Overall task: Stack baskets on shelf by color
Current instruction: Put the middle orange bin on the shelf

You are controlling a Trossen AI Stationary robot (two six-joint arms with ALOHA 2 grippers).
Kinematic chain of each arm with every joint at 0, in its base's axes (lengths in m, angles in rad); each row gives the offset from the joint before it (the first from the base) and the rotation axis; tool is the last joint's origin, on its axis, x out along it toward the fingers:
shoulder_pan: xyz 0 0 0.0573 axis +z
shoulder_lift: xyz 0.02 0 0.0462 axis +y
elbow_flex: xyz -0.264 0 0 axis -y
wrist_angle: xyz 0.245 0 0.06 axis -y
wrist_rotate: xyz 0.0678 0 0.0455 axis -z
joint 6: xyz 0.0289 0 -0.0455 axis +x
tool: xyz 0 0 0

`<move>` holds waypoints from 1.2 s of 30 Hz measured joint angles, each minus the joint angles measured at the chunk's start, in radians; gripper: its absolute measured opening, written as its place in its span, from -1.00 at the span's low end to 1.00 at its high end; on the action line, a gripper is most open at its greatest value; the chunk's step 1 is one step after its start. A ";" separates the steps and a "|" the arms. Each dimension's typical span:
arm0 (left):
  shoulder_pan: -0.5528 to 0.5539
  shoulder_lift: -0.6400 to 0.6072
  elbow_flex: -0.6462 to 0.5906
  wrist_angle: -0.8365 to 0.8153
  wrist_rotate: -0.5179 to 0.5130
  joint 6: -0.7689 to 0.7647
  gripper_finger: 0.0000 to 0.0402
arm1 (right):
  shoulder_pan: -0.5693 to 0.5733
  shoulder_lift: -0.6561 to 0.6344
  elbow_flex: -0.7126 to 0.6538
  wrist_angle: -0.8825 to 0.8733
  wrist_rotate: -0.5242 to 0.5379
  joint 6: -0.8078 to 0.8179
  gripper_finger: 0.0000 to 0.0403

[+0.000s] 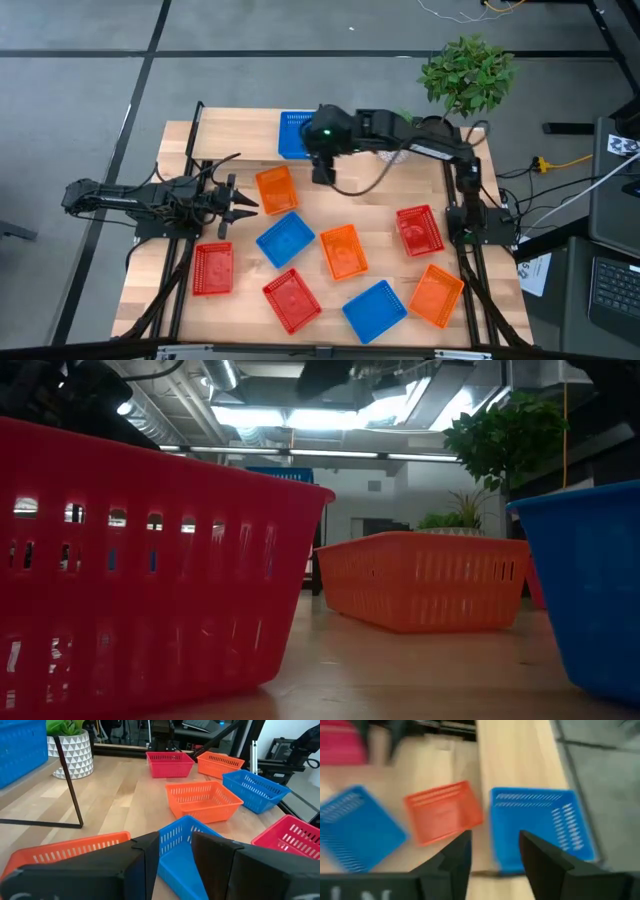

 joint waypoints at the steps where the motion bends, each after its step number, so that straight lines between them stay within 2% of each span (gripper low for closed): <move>1: 0.000 0.000 0.000 -0.001 -0.003 0.000 -0.47 | 0.010 -0.012 0.000 -0.057 -0.042 0.036 -0.20; 4: 0.000 0.000 0.000 -0.001 -0.014 0.000 -0.47 | 0.041 -0.043 -0.002 -0.229 -0.143 0.142 -0.20; 7: 0.000 0.000 0.000 -0.001 -0.029 0.001 -0.47 | 0.090 -0.060 -0.002 -0.443 -0.170 0.239 -0.20; 10: 0.000 0.000 0.000 -0.001 -0.030 0.002 -0.47 | 0.157 -0.088 -0.064 -0.416 -0.168 0.312 -0.20; 13: 0.000 0.000 0.000 -0.013 -0.030 0.002 -0.47 | 0.239 -0.127 -0.139 -0.434 -0.229 0.316 -0.22; 15: 0.000 0.000 0.000 -0.016 -0.030 0.001 -0.47 | 0.296 -0.161 -0.228 -0.438 -0.190 0.337 -0.23; 19: 0.000 0.000 0.000 -0.026 -0.032 0.001 -0.47 | 0.381 -0.216 -0.452 -0.237 -0.135 0.358 -0.25; 25: 0.000 0.000 0.000 -0.025 -0.053 -0.005 -0.47 | 0.465 -0.233 -0.752 0.117 -0.214 0.414 -0.26; 31: 0.000 0.000 0.000 -0.025 -0.053 -0.005 -0.47 | 0.489 -0.230 -0.972 0.354 -0.197 0.489 -0.26; 36: 0.000 0.000 0.000 -0.025 -0.053 -0.006 -0.47 | 0.490 -0.231 -1.104 0.510 -0.211 0.529 -0.26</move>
